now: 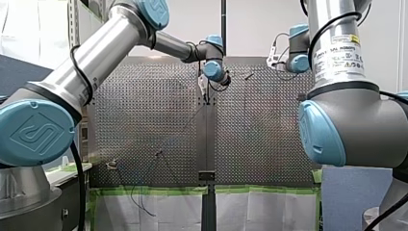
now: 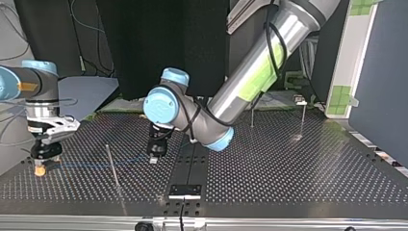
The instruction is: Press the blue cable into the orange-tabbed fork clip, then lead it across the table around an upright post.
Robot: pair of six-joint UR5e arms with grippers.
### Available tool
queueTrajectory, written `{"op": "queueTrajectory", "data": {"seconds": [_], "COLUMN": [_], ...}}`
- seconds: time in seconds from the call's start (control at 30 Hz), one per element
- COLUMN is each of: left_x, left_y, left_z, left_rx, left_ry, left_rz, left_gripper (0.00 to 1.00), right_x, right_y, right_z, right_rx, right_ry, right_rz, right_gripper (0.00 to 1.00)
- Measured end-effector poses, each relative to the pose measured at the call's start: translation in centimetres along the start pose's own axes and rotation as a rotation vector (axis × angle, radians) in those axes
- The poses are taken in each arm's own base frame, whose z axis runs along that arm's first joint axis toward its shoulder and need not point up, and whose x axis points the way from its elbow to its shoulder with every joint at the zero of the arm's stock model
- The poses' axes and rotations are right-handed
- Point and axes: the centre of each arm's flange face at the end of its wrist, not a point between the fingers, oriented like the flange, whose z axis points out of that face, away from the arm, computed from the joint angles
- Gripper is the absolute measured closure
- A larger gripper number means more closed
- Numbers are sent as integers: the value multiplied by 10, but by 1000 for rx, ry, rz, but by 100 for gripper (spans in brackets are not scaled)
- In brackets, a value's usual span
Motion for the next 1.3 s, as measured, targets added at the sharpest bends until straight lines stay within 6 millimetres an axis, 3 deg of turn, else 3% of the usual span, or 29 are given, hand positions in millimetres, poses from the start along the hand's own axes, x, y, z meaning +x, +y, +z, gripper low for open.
{"op": "queueTrajectory", "data": {"seconds": [0.23,0.53,1.17,1.23,1.3], "left_x": [0,15,17,18,19], "left_y": [15,39,45,43,41], "left_z": [13,28,28,27,26], "left_rx": [8,-11,-31,-29,-28], "left_ry": [-23,-6,6,10,15], "left_rz": [-32,-31,-11,-3,10], "left_gripper": [100,100,100,85,80], "right_x": [-20,-43,-117,-120,-123], "right_y": [10,20,24,24,22], "right_z": [8,12,9,8,7], "right_rx": [-10,-22,-32,-33,-32], "right_ry": [-23,-53,-176,-182,-187], "right_rz": [5,11,38,38,38], "right_gripper": [100,100,100,100,100]}}
